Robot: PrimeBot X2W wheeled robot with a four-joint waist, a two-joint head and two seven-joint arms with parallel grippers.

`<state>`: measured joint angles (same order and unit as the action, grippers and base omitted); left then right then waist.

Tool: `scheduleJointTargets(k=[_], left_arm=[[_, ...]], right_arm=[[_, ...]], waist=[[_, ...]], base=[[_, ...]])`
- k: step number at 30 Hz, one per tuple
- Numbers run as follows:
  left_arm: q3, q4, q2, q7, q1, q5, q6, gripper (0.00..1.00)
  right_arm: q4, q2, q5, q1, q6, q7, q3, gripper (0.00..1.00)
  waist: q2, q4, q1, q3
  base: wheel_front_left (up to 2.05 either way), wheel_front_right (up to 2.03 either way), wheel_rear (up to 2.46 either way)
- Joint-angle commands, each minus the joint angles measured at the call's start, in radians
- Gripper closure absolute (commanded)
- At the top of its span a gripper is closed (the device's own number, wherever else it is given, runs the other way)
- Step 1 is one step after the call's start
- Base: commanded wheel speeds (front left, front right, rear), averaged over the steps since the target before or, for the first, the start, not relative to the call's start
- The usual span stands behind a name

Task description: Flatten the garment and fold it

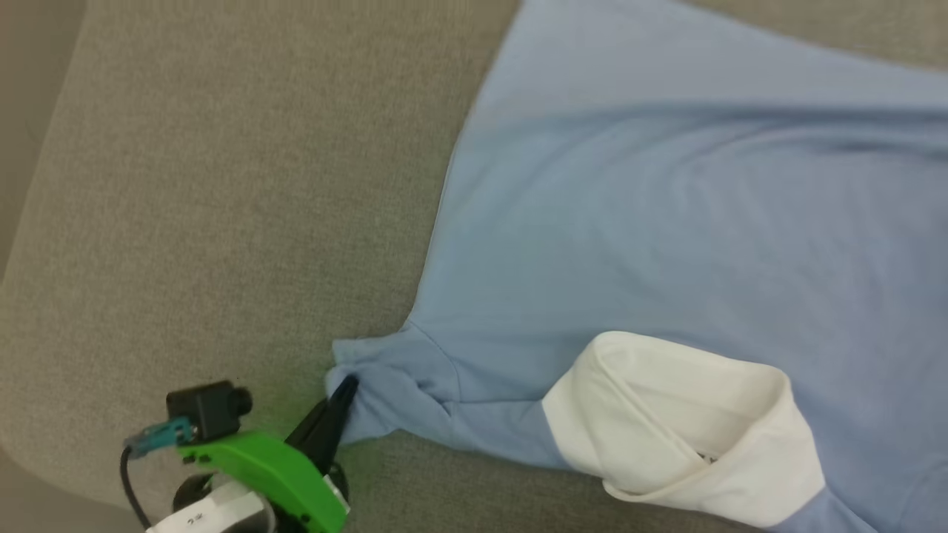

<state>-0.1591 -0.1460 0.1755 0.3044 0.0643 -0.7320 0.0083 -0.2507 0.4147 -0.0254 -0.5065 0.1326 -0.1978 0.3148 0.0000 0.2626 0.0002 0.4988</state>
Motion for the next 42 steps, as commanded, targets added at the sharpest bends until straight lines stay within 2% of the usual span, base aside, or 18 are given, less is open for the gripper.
scheduleJointTargets(k=[1,6,13,19,23,27,28,29,30,34,37,42], left_arm=[[0.016,0.035,0.026,0.022,0.055,-0.001,0.032,1.0],[0.025,0.011,0.047,0.045,0.111,-0.005,0.05,1.0],[0.036,-0.03,0.065,0.065,0.157,-0.01,0.07,1.0],[0.034,-0.051,0.071,0.074,0.162,-0.01,0.077,1.0],[0.03,-0.058,0.075,0.081,0.163,-0.007,0.081,1.0],[0.026,-0.061,0.075,0.083,0.158,-0.008,0.082,1.0],[0.026,-0.061,0.074,0.083,0.157,-0.008,0.082,1.0],[0.025,-0.061,0.074,0.083,0.156,-0.008,0.082,1.0],[0.025,-0.06,0.075,0.083,0.156,-0.008,0.083,1.0],[0.025,-0.056,0.077,0.083,0.153,-0.009,0.083,1.0],[0.023,-0.052,0.077,0.081,0.148,-0.011,0.081,1.0],[0.014,-0.048,0.07,0.076,0.132,-0.014,0.074,1.0]], right_arm=[[0.011,-0.012,0.008,0.059,-0.002,0.013,0.025,1.0],[0.067,-0.079,-0.014,0.244,-0.002,-0.073,0.117,1.0],[0.185,-0.18,-0.067,0.451,-0.002,-0.378,0.206,1.0],[0.215,-0.26,-0.097,0.55,-0.002,-0.614,0.235,1.0],[0.198,-0.291,-0.113,0.562,-0.002,-0.653,0.222,1.0],[0.182,-0.29,-0.126,0.563,-0.002,-0.663,0.199,1.0],[0.19,-0.285,-0.13,0.558,-0.002,-0.653,0.195,0.97],[0.2,-0.275,-0.134,0.552,-0.002,-0.636,0.186,0.27],[0.208,-0.266,-0.137,0.548,-0.002,-0.623,0.179,0.0],[0.256,-0.214,-0.154,0.503,-0.002,-0.515,0.125,0.0],[0.273,-0.173,-0.155,0.443,-0.002,-0.389,0.06,0.0],[0.263,-0.136,-0.181,0.29,-0.002,-0.09,-0.117,0.0]], waist=[[0.0,-0.066,-0.0002,-0.131],[0.0,-0.113,-0.0002,-0.217],[0.0,-0.167,-0.0002,-0.272],[0.0,-0.185,-0.0002,-0.278],[0.0,-0.194,-0.0002,-0.274],[0.0,-0.195,-0.0002,-0.27],[0.0,-0.195,-0.0002,-0.27],[0.0,-0.196,-0.0002,-0.271],[0.0,-0.196,-0.0002,-0.271],[0.0,-0.195,-0.0002,-0.274],[0.0,-0.192,-0.0002,-0.274],[0.0,-0.177,-0.0002,-0.261]], base=[[0.0,0.0,0.0],[0.0,0.0,0.0],[0.0,0.0,0.0],[0.0,0.0,0.0],[0.0,0.0,0.0],[0.0,0.0,0.0],[0.0,0.0,0.0],[0.0,0.0,0.0],[0.0,0.0,0.0],[0.0,0.0,0.0],[0.0,0.0,0.0],[0.0,0.0,0.0]])
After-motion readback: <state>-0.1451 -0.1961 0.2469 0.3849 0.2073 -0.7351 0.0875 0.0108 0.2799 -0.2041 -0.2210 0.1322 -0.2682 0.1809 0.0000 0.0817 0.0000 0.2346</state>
